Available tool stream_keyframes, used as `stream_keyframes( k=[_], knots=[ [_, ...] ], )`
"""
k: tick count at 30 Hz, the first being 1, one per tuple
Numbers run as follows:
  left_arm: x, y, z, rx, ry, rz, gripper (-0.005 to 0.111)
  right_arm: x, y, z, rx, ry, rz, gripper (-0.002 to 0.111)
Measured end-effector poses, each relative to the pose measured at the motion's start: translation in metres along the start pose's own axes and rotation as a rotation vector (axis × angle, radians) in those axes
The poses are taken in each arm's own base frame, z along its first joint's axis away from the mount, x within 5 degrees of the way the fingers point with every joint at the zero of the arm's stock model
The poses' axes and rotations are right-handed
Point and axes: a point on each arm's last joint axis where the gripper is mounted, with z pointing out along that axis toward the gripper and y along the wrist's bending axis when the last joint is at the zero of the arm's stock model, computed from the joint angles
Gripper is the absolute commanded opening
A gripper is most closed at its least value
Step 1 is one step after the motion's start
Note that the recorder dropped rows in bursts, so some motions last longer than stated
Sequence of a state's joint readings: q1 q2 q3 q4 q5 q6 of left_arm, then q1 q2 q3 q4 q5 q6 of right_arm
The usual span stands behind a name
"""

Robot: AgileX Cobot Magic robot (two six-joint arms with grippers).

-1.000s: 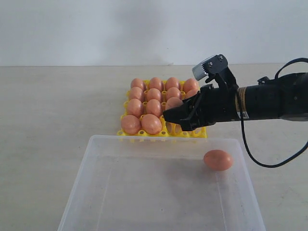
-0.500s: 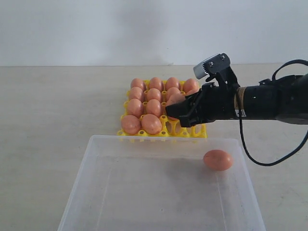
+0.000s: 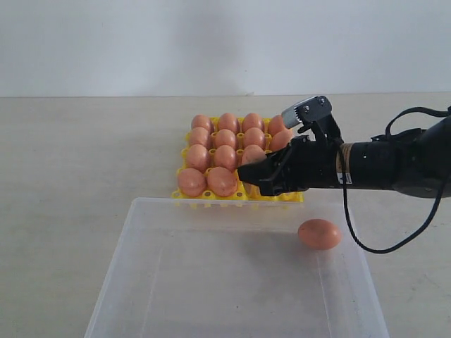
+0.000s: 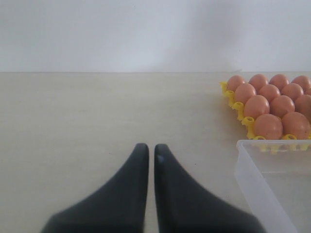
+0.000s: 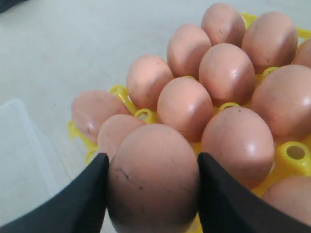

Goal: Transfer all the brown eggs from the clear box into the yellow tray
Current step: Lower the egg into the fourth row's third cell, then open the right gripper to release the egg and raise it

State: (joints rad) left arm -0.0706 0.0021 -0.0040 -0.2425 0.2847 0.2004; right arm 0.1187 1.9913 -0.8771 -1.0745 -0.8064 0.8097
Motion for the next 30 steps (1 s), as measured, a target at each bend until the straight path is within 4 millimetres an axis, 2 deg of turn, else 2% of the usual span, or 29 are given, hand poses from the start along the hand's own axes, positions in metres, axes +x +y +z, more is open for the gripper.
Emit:
stream_keyframes(
  k=[10,20,28,30],
  knots=[
    [0.0,0.0,0.0,0.0,0.0,0.0,0.004,-0.004,-0.005,0.0,0.05,-0.049,0.016,0.0],
    [0.0,0.0,0.0,0.0,0.0,0.0,0.004,0.008,-0.012,0.015,0.038,-0.021,0.007,0.0],
    [0.0,0.0,0.0,0.0,0.0,0.0,0.004,0.009,-0.011,0.016,0.035,-0.011,0.001,0.0],
    [0.0,0.0,0.0,0.0,0.0,0.0,0.004,0.009,-0.011,0.016,0.034,-0.01,-0.005,0.008]
  ],
)
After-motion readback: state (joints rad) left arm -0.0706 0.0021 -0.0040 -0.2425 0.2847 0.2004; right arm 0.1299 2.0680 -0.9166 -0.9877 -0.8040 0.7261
